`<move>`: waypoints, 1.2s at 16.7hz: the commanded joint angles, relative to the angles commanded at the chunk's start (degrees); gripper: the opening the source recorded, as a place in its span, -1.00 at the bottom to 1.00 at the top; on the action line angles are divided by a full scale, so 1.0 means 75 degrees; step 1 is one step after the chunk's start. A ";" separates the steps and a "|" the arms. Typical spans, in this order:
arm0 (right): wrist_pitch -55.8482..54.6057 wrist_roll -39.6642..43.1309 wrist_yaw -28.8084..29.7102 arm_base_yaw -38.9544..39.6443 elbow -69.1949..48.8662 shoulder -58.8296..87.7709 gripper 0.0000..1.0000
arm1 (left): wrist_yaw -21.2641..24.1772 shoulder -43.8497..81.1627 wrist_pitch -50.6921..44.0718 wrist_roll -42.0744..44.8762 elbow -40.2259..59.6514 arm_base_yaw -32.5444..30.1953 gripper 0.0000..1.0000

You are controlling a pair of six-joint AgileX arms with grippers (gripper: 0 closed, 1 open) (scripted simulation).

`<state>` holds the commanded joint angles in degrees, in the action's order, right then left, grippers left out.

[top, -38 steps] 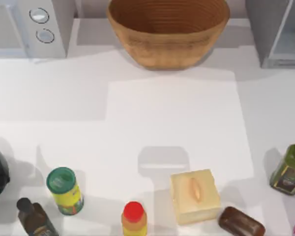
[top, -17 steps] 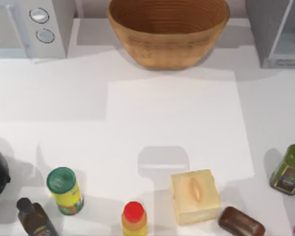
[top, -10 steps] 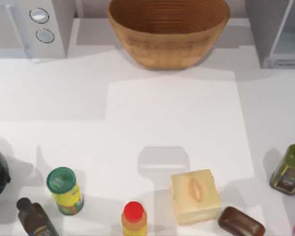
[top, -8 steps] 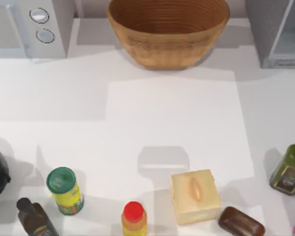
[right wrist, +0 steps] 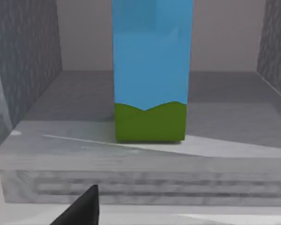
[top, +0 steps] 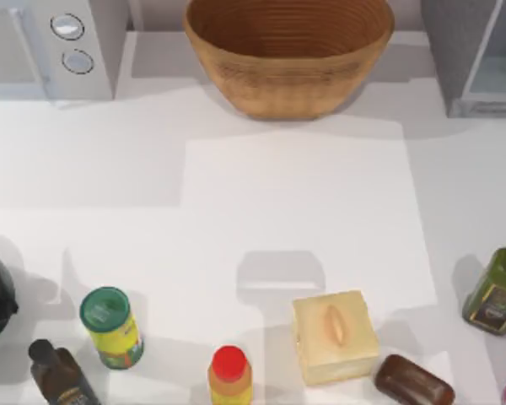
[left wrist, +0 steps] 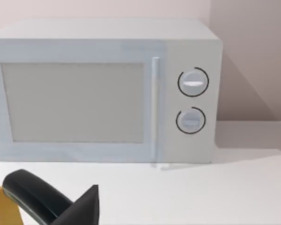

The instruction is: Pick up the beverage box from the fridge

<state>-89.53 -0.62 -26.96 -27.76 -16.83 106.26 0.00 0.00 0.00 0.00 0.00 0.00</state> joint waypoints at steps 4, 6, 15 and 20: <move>0.0960 0.0030 0.0684 0.0650 -0.1851 0.0901 1.00 | 0.0000 0.0000 0.0000 0.0000 0.0000 0.0000 1.00; 0.1568 0.0023 0.1090 0.1024 -0.2947 0.1391 1.00 | 0.0000 0.0000 0.0000 0.0000 0.0000 0.0000 1.00; 0.3235 -0.0003 0.2249 0.2089 -0.5632 0.2429 1.00 | 0.0000 0.0000 0.0000 0.0000 0.0000 0.0000 1.00; 0.3292 -0.0002 0.2238 0.2071 -0.5735 0.2492 1.00 | 0.0000 0.0000 0.0000 0.0000 0.0000 0.0000 1.00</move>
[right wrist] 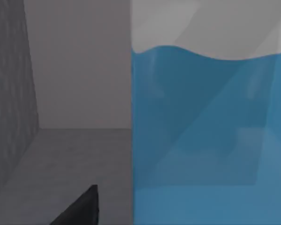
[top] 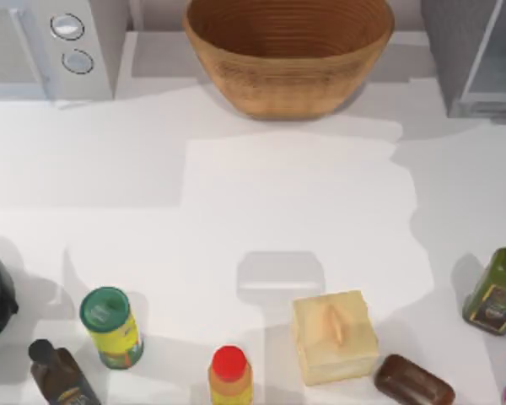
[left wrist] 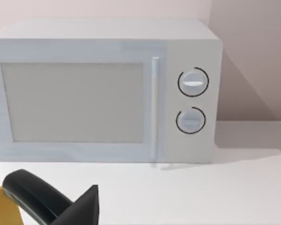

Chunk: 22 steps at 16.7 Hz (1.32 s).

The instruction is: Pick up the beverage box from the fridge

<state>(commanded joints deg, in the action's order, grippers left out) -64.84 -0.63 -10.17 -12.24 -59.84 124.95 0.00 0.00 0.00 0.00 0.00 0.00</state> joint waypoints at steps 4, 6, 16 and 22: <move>0.0508 0.0004 0.0094 0.0092 -0.1157 0.0600 1.00 | 0.0000 0.0000 0.0000 0.0000 0.0000 0.0000 1.00; 0.0825 0.0007 0.0154 0.0149 -0.1809 0.0913 1.00 | 0.0000 0.0000 0.0000 0.0000 0.0000 0.0000 1.00; 0.1074 0.0011 0.0202 0.0196 -0.2196 0.1111 0.40 | 0.0000 0.0000 0.0000 0.0000 0.0000 0.0000 1.00; 0.1074 0.0011 0.0202 0.0196 -0.2196 0.1111 -0.51 | 0.0000 0.0000 0.0000 0.0000 0.0000 0.0000 1.00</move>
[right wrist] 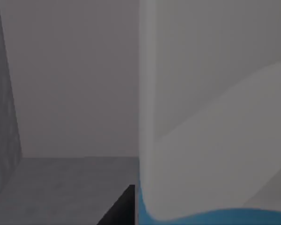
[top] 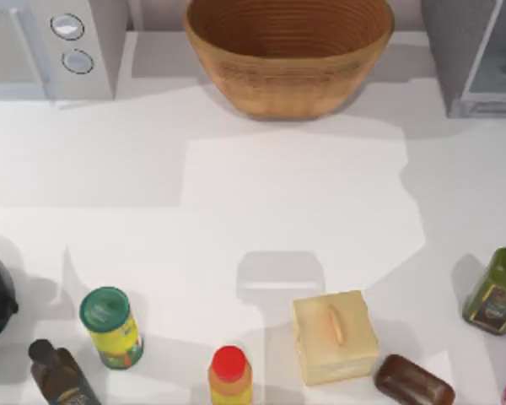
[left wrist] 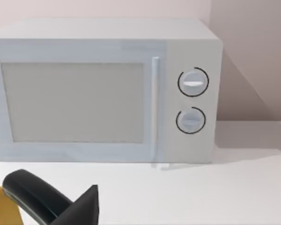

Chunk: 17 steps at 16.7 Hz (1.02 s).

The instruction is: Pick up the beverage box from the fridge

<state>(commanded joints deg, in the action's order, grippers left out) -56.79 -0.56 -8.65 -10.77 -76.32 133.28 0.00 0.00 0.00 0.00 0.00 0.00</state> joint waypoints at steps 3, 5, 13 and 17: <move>0.0000 0.0000 0.0000 0.0000 0.0000 0.0000 -0.96 | 0.0000 0.0000 0.0000 0.0000 0.0000 0.0000 1.00; 0.0000 0.0000 0.0000 0.0000 0.0000 0.0000 -1.00 | 0.0000 0.0000 0.0000 0.0000 0.0000 0.0000 1.00; 0.0025 -0.0008 -0.0003 -0.0025 -0.0004 -0.0042 -1.00 | 0.0000 0.0000 0.0000 0.0000 0.0000 0.0000 1.00; 0.0549 0.0001 -0.0010 -0.0022 -0.0097 -0.0440 -1.00 | 0.0000 0.0000 0.0000 0.0000 0.0000 0.0000 1.00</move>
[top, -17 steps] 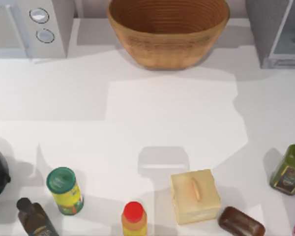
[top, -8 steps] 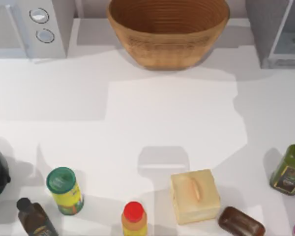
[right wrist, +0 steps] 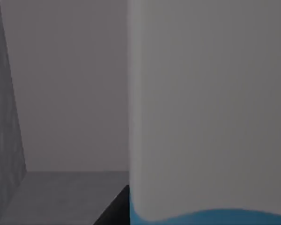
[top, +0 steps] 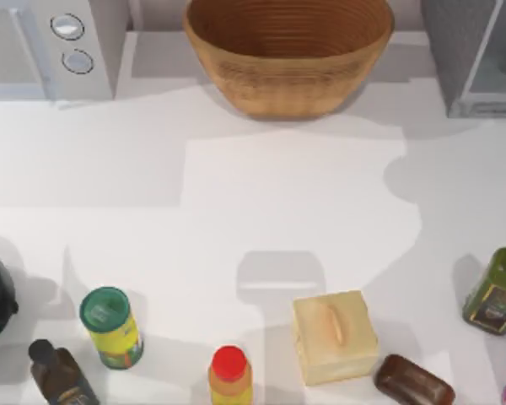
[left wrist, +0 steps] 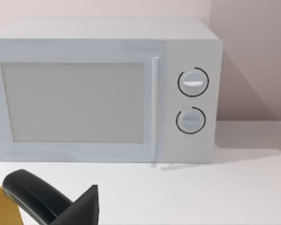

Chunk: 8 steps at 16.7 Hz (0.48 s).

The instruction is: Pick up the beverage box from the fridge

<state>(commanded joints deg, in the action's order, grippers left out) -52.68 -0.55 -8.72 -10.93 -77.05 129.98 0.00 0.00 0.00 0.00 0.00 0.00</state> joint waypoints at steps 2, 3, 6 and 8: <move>0.0324 -0.0012 -0.0001 -0.0003 -0.0056 -0.0229 -1.00 | 0.0000 0.0000 0.0000 0.0000 0.0000 0.0000 1.00; 0.0461 -0.0019 -0.0004 -0.0002 -0.0099 -0.0340 -1.00 | 0.0000 0.0000 0.0000 0.0000 0.0000 0.0000 1.00; 0.0611 -0.0021 -0.0005 -0.0004 -0.0152 -0.0484 -1.00 | 0.0000 0.0000 0.0000 0.0000 0.0000 0.0000 1.00; 0.0593 -0.0033 -0.0008 -0.0003 -0.0124 -0.0451 -1.00 | 0.0000 0.0000 0.0000 0.0000 0.0000 0.0000 1.00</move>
<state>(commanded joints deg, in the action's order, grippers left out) -48.23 -0.80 -8.79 -10.95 -77.98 126.60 0.00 0.00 0.00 0.00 0.00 0.00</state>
